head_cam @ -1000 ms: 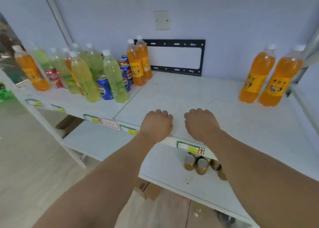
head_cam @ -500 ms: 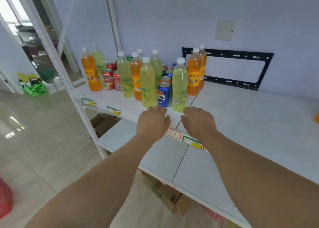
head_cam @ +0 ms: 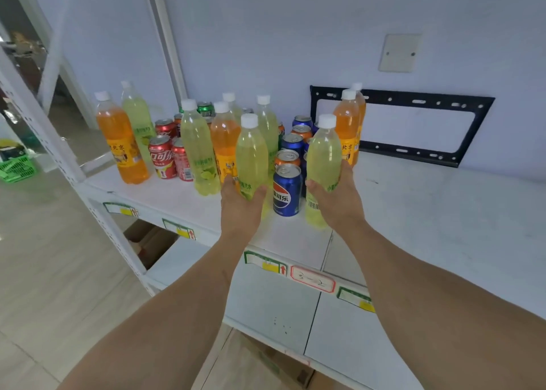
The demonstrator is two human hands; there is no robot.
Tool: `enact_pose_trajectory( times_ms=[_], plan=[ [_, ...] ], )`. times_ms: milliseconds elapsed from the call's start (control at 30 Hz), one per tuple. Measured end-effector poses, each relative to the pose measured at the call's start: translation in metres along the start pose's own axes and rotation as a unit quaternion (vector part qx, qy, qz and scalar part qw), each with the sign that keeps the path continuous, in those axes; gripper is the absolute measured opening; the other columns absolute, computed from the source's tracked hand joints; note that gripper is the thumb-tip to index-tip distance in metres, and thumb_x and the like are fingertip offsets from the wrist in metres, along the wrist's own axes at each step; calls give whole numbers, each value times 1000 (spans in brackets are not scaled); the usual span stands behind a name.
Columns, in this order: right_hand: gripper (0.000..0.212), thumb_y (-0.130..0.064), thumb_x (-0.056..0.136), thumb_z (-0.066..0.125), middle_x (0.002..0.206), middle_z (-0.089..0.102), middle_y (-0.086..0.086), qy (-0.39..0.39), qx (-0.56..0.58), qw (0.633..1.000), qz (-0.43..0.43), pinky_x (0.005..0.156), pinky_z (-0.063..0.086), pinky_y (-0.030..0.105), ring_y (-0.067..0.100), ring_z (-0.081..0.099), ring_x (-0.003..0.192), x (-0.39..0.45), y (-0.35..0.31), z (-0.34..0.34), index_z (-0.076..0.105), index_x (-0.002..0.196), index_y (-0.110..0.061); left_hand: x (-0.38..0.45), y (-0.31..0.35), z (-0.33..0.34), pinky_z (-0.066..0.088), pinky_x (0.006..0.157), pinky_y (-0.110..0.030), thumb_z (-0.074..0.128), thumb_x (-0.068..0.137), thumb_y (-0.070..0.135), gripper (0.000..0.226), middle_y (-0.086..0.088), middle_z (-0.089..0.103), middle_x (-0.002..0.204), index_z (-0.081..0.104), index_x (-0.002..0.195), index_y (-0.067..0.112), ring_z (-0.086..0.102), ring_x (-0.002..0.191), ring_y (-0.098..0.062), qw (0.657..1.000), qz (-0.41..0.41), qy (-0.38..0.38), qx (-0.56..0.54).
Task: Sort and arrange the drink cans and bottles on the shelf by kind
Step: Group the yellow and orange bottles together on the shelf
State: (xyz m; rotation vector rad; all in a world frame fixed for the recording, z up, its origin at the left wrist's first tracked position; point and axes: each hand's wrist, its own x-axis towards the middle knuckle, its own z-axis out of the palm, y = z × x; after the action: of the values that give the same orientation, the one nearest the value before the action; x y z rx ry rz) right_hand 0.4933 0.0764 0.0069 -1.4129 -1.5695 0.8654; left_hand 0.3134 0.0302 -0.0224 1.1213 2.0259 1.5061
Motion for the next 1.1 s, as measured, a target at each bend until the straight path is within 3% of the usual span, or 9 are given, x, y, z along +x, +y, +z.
enact_pose_trajectory(
  times_ms=[100, 167, 267, 367, 600, 700, 833, 933, 1100],
  plan=[
    [81, -31, 86, 73, 130, 52, -6, -8, 16, 999, 29, 83, 45, 33, 16, 50, 105, 9, 4, 3, 23, 150, -31, 10, -1, 1, 45, 93, -31, 69, 87, 44, 69, 7, 54, 135, 38, 145, 23, 56, 116, -16, 999, 17, -26, -18],
    [84, -33, 75, 82, 126, 52, -8, 5, 16, 999, 34, 90, 49, 36, 15, 52, 108, 8, 0, 5, 34, 145, -29, 15, 3, 0, 44, 86, -29, 71, 88, 36, 62, 11, 55, 123, 42, 141, 23, 56, 105, -13, 998, 25, -44, -39],
    [93, -50, 55, 85, 125, 54, -4, 19, 17, 999, 44, 92, 53, 47, 20, 56, 112, 3, 0, 5, 42, 135, -29, 21, 5, -6, 55, 86, -37, 81, 77, 35, 56, 14, 64, 113, 53, 125, 35, 63, 99, -12, 995, 34, -63, -68],
    [82, -39, 67, 86, 123, 54, 0, 51, 49, 995, 67, 84, 55, 41, 20, 58, 107, -16, 1, 0, 41, 133, -23, 6, 7, -16, 60, 80, -44, 85, 69, 39, 50, 8, 65, 110, 54, 108, 43, 66, 98, -16, 990, 26, -84, -110],
    [72, -52, 70, 82, 101, 61, -6, 148, 99, 979, 103, 67, 52, 27, 8, 62, 85, -72, -9, -37, 41, 122, -24, -60, 25, -18, 54, 72, -35, 76, 80, 33, 50, 5, 65, 106, 49, 122, 27, 65, 94, -14, 959, -37, -220, -175],
    [68, -53, 73, 79, 99, 61, -6, 174, 114, 972, 106, 63, 49, 26, 8, 62, 84, -89, -9, -68, 41, 121, -23, -86, 52, -4, 55, 75, -37, 73, 80, 39, 41, 4, 67, 105, 55, 116, 29, 66, 99, -17, 930, -44, -287, -223],
    [73, -58, 75, 76, 104, 60, -6, 216, 125, 962, 111, 70, 50, 30, 11, 62, 91, -96, 4, -115, 42, 127, -21, -111, 87, 34, 54, 90, -53, 65, 71, 58, 56, -2, 69, 111, 59, 119, 31, 67, 105, -26, 888, -106, -368, -253],
    [70, -60, 77, 72, 105, 61, -6, 232, 111, 959, 117, 73, 49, 33, 13, 61, 93, -90, 22, -153, 46, 128, -20, -127, 106, 70, 51, 93, -52, 60, 67, 70, 65, 2, 66, 114, 55, 120, 33, 63, 106, -22, 889, -98, -393, -211],
    [63, -57, 76, 74, 104, 64, -2, 235, 102, 957, 136, 71, 53, 35, 18, 65, 92, -59, 66, -224, 51, 122, -20, -155, 133, 144, 54, 88, -48, 56, 84, 61, 46, -4, 64, 107, 55, 114, 25, 65, 97, -23, 886, -80, -414, -195]
  ],
)
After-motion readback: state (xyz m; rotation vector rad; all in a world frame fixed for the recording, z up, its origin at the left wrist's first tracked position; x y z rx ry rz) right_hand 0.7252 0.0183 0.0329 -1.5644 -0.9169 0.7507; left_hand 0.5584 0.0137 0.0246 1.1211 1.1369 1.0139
